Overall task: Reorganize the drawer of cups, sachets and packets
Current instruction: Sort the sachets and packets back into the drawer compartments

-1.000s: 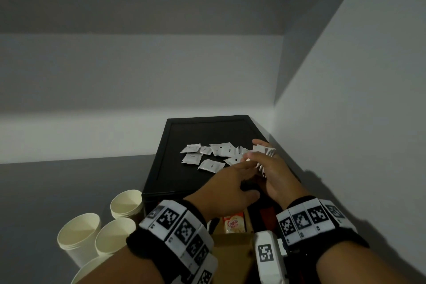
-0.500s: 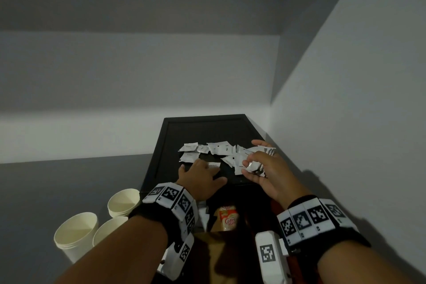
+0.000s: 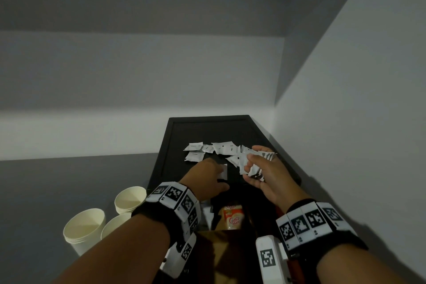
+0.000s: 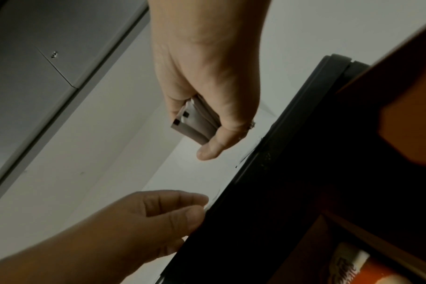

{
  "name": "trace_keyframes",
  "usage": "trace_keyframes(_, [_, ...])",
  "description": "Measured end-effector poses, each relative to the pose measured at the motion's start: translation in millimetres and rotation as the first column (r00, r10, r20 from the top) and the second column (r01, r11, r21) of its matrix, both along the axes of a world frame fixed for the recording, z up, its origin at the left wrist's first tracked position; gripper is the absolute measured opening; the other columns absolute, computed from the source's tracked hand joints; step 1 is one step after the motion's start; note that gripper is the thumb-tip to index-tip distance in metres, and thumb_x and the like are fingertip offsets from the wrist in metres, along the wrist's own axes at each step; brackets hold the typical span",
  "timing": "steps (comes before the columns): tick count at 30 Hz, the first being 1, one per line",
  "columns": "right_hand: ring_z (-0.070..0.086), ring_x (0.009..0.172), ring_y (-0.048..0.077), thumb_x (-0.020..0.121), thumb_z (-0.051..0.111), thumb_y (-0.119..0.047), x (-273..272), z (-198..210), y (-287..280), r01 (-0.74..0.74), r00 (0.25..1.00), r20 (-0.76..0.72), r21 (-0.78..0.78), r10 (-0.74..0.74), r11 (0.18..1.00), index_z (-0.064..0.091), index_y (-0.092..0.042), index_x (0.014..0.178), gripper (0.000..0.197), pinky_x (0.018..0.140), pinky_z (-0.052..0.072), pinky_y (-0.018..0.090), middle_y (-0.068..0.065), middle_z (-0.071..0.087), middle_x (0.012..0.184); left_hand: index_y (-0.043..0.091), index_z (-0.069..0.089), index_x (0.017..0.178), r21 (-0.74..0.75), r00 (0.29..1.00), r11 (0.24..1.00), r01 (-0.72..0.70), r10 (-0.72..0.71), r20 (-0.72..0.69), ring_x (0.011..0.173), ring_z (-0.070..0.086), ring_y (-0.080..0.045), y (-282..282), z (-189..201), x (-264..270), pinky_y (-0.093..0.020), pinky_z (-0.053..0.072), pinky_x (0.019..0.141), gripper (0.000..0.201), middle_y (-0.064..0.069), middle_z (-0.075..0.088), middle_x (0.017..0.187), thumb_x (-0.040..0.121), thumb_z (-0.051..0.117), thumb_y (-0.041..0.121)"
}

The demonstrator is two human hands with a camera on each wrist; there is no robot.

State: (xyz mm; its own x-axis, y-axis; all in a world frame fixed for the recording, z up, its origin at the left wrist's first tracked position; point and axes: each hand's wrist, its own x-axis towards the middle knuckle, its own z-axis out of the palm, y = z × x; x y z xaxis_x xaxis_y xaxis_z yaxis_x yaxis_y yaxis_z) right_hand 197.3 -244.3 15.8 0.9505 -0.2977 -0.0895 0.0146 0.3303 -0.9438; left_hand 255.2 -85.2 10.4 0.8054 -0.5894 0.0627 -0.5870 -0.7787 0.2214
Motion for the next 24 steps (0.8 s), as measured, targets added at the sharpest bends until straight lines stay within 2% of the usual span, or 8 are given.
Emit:
trace_keyframes(3, [0.059,0.084,0.018,0.087,0.061,-0.01,0.2,-1.5,3.7,-0.011,1.0,-0.01,-0.004,0.011,1.0,0.057,-0.022,0.111,0.027,0.072,0.054,0.036,0.01,0.06,0.095,0.013,0.059,0.122,0.066,0.999,0.998,0.005,-0.007,0.033,0.115,0.051,-0.022,0.8,-2.1,-0.1,-0.034,0.045,0.097,0.035,-0.007,0.058,0.124,0.09,0.055,0.026])
trace_keyframes(6, [0.059,0.084,0.018,0.087,0.062,-0.012,-0.6,-2.1,7.8,-0.033,0.999,-0.011,-0.023,0.032,0.999,0.056,-0.021,0.115,0.03,0.071,0.053,0.035,0.01,0.059,0.097,0.02,0.064,0.114,-0.066,0.994,0.997,-0.044,0.05,0.094,0.106,0.055,-0.018,2.8,-4.4,-2.4,-0.032,0.047,0.091,0.025,-0.003,0.065,0.111,0.094,0.05,0.024])
trace_keyframes(9, [0.059,0.09,0.018,0.087,0.064,-0.015,0.2,-4.4,11.0,-0.02,1.0,-0.011,-0.037,0.02,0.999,0.056,-0.022,0.116,0.032,0.068,0.053,0.033,0.01,0.058,0.109,0.018,0.069,0.101,-0.275,0.981,0.958,-0.079,0.124,0.149,0.088,0.061,-0.012,5.0,-0.7,-8.4,-0.023,0.048,0.078,0.022,0.002,0.069,0.097,0.095,0.049,0.025])
trace_keyframes(12, [0.061,0.094,0.018,0.086,0.065,-0.02,3.1,-5.8,17.5,-0.041,0.999,0.003,-0.034,0.041,0.999,0.055,-0.022,0.117,0.033,0.071,0.054,0.035,0.007,0.058,0.117,0.016,0.072,0.085,-0.574,0.982,0.811,-0.112,0.179,0.062,0.064,0.059,-0.003,0.9,5.4,-18.9,-0.011,0.043,0.059,0.018,0.005,0.068,0.075,0.091,0.057,0.024])
trace_keyframes(15, [0.061,0.093,0.023,0.084,0.066,-0.025,5.5,-2.0,26.7,-0.078,0.997,0.003,-0.042,0.078,0.996,0.053,-0.021,0.119,0.038,0.084,0.053,0.044,0.01,0.063,0.105,0.006,0.072,0.076,-0.729,0.992,0.675,-0.116,0.035,-0.125,0.042,0.051,0.002,-10.6,10.6,-28.5,-0.011,0.038,0.046,0.02,0.007,0.06,0.056,0.089,0.061,0.016])
trace_keyframes(18, [0.062,0.099,0.027,0.072,0.072,-0.024,6.1,1.0,23.1,-0.099,0.995,0.006,0.02,0.099,0.995,0.052,-0.021,0.122,0.054,0.075,0.055,0.04,0.012,0.063,0.11,0.002,0.072,0.087,-0.747,0.952,0.646,-0.156,-0.103,-0.288,0.043,0.053,0.004,-14.6,19.9,-29.1,-0.011,0.041,0.049,0.019,0.005,0.063,0.059,0.09,0.055,0.008])
trace_keyframes(20, [0.061,0.101,0.03,0.077,0.07,-0.012,5.1,2.4,17.1,-0.117,0.993,0.012,0.021,0.117,0.993,0.054,-0.019,0.12,0.046,0.077,0.053,0.041,0.014,0.063,0.112,0.005,0.072,0.098,-0.747,0.918,0.637,-0.19,-0.154,-0.366,0.054,0.058,0.001,-13.4,25.3,-23.1,-0.012,0.047,0.055,0.02,0.004,0.066,0.068,0.09,0.053,0.004])
trace_keyframes(24, [0.06,0.1,0.029,0.085,0.06,-0.001,7.0,6.9,7.9,-0.115,0.993,0.0,0.025,0.115,0.993,0.057,-0.021,0.103,0.028,0.074,0.054,0.042,0.013,0.06,0.112,0.004,0.069,0.106,-0.661,0.924,0.684,-0.308,0.048,-0.38,0.076,0.062,-0.015,-13.1,34.7,6.2,-0.018,0.048,0.065,0.022,-0.008,0.069,0.096,0.09,0.054,0.006])
